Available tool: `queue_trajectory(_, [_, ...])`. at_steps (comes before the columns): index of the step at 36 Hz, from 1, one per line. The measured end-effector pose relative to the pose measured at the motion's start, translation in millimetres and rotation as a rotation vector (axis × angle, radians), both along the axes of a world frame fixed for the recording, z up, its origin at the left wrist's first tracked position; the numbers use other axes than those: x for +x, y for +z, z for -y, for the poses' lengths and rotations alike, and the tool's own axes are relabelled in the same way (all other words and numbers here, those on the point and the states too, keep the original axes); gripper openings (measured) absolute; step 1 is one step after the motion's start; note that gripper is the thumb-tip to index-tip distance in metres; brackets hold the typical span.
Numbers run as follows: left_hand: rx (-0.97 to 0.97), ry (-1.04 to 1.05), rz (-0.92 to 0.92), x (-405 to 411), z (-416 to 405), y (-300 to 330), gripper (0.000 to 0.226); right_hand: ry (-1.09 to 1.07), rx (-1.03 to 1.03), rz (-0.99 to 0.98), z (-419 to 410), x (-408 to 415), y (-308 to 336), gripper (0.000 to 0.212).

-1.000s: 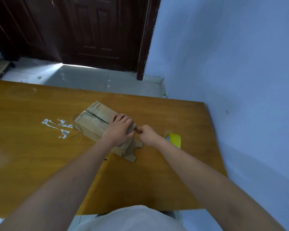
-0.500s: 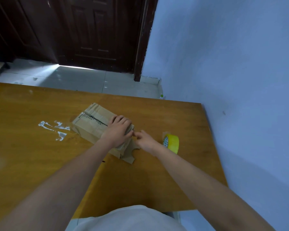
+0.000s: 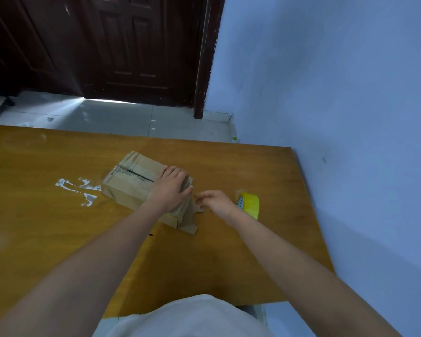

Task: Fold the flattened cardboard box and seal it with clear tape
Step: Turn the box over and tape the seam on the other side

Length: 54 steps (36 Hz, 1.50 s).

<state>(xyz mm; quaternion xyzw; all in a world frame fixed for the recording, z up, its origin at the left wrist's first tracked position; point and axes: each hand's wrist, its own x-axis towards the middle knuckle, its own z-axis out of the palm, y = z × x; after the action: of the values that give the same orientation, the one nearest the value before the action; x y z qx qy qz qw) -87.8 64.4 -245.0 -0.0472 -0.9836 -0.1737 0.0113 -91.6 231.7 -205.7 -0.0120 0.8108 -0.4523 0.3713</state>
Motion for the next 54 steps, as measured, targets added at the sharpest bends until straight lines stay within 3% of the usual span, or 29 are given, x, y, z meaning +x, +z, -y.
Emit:
queue_trajectory(7, [0.087,0.187,0.021,-8.5,-8.3,4.6,0.053,0.022,0.006,-0.079,-1.1,-1.5,-0.9,0.030])
queue_trajectory(11, [0.221,0.254,0.042,-12.4,-5.4,10.0,0.060,0.165,0.067,-0.154,1.2,-0.1,-1.9,0.037])
queue_trajectory(15, [0.352,0.336,0.041,-13.7,-1.2,12.8,0.057,0.370,0.164,-0.267,7.5,3.4,-1.8,0.028])
queue_trajectory(21, [0.379,0.355,0.046,-14.8,-4.1,14.2,0.051,0.637,0.424,-0.497,23.6,7.7,-9.3,0.035])
queue_trajectory(30, [0.369,0.345,0.077,-12.3,-0.6,14.8,0.049,0.634,0.543,-0.823,33.7,17.8,-18.0,0.025])
queue_trajectory(36, [0.240,0.233,0.061,-8.2,4.9,20.8,0.051,0.663,0.567,-0.846,30.7,14.6,-18.4,0.027])
queue_trajectory(46, [-0.018,-0.197,0.023,17.0,8.4,16.6,0.054,0.756,0.707,-0.872,6.7,-0.4,-3.2,0.029])
queue_trajectory(49, [-0.028,-0.226,0.058,20.9,11.3,8.2,0.073,0.812,0.772,-0.885,4.7,0.1,0.5,0.033])
queue_trajectory(54, [-0.026,-0.227,0.059,20.5,12.7,4.4,0.073,0.770,0.863,-0.788,7.0,-0.3,0.8,0.042])
